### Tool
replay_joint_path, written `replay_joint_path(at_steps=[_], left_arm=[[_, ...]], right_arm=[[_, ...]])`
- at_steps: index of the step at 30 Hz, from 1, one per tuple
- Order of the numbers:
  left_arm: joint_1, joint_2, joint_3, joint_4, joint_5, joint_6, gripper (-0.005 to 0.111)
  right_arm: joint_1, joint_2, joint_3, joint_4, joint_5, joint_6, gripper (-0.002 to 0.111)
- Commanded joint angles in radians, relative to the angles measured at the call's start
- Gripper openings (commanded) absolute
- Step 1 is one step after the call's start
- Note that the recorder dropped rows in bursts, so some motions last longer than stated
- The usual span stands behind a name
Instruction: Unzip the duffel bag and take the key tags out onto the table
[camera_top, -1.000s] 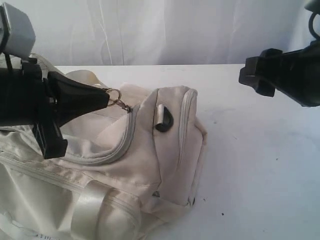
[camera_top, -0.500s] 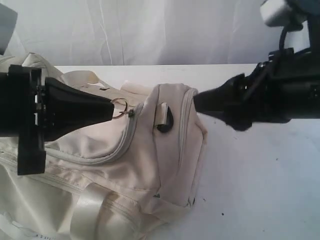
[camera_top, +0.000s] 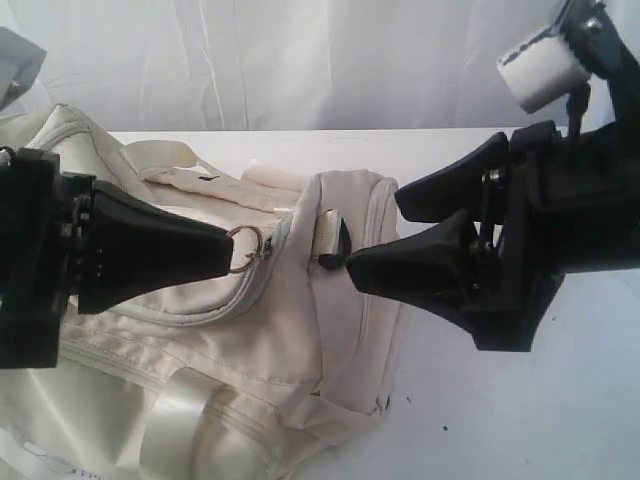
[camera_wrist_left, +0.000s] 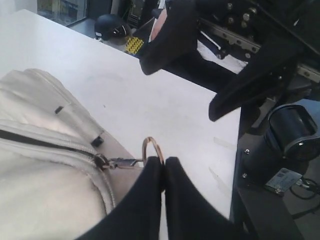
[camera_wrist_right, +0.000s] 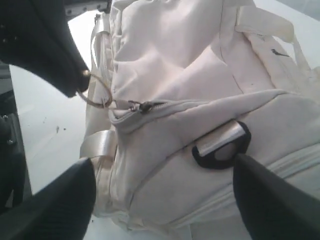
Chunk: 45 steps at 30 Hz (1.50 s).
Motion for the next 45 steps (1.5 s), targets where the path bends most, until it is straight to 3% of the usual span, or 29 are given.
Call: replay_joint_path(at_steps=[1, 7, 33, 45], left_arm=[[-0.005, -0.018, 0.097, -0.021, -0.073, -0.019, 0.000], [-0.005, -0.018, 0.152, -0.021, -0.073, -0.019, 0.000], [-0.005, -0.158, 0.152, -0.021, -0.073, -0.203, 0.000], [-0.005, -0.158, 0.152, -0.021, -0.073, -0.205, 0.000]], right_arm=[[0.001, -0.001, -0.002, 0.012, -0.027, -0.108, 0.071], [0.093, 0.014, 0.002, -0.071, -0.048, -0.530, 0.071], [0.405, 0.261, -0.001, -0.070, -0.479, -0.691, 0.070], [0.471, 0.272, -0.001, -0.070, -0.590, -0.689, 0.070]])
